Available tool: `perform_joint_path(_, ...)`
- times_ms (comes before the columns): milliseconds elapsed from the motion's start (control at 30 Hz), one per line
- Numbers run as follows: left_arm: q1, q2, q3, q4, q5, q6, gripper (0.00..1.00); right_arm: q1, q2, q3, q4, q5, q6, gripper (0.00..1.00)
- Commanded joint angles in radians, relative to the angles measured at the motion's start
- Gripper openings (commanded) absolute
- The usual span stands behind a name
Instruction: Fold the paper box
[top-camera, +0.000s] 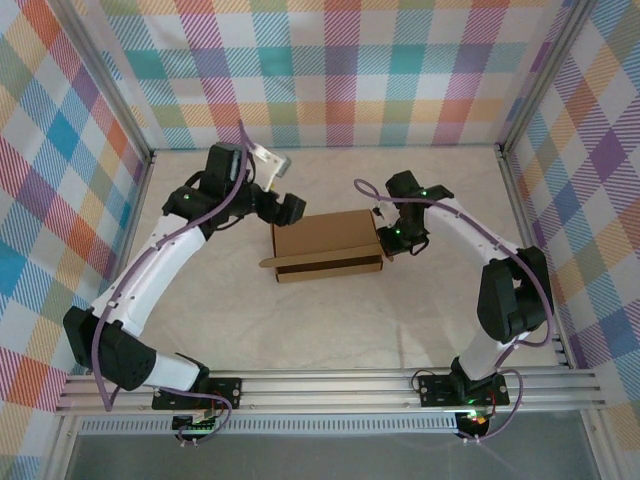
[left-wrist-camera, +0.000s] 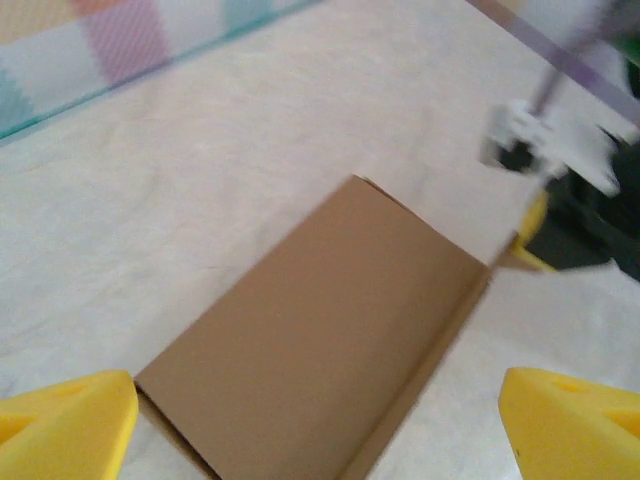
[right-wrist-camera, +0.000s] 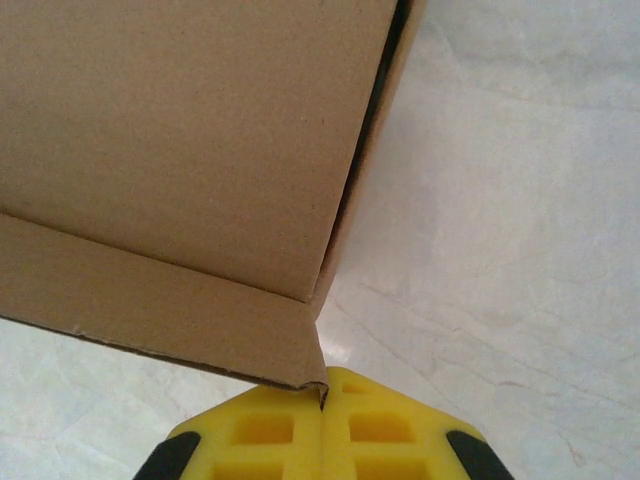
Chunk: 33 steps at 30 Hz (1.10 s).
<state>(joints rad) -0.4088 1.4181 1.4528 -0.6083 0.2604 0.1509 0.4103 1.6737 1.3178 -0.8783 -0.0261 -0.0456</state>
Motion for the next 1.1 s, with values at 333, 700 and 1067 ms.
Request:
perform_joint_path(333,0.177,0.284,-0.160,0.071,0.046,-0.618,0.85,0.013,-0.031,-0.091,0.117,0.021,0.008,0.00)
perform_joint_path(700,0.203,0.420,-0.248,0.154,0.130,-0.649,0.50,0.024,-0.067,-0.189,0.305,0.032,0.130,0.00)
perform_joint_path(1067,0.220,0.516,-0.221,0.122,0.176,-0.645,0.37,0.033,-0.148,-0.401,0.624,0.096,0.246,0.00)
